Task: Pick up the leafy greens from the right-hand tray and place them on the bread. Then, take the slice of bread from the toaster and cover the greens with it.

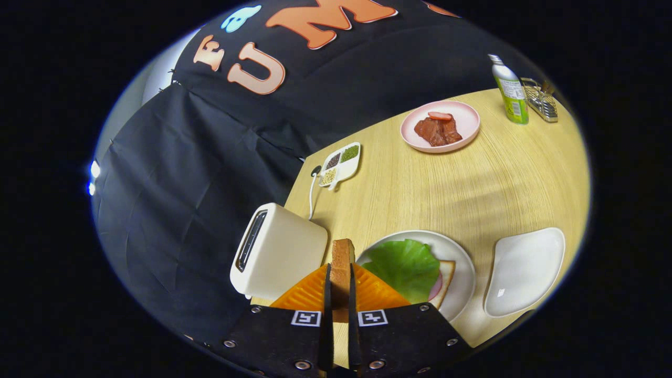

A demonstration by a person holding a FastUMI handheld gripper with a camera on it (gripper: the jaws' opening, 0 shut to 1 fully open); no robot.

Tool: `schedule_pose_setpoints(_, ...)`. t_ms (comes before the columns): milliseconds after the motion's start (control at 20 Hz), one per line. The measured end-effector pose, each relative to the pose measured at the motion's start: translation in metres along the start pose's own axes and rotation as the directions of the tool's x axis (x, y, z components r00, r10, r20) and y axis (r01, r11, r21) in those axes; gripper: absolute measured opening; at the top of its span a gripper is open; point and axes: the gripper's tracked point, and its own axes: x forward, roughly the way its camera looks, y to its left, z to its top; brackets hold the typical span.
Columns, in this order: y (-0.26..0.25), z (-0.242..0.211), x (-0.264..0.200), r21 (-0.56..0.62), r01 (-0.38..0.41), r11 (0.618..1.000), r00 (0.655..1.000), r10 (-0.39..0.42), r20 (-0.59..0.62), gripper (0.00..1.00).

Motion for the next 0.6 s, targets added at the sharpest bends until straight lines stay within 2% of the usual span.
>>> schedule_pose_setpoints(600, -0.065, -0.019, 0.011, 0.061, 0.046, 0.997, 0.999, -0.045, -0.017, 0.11)
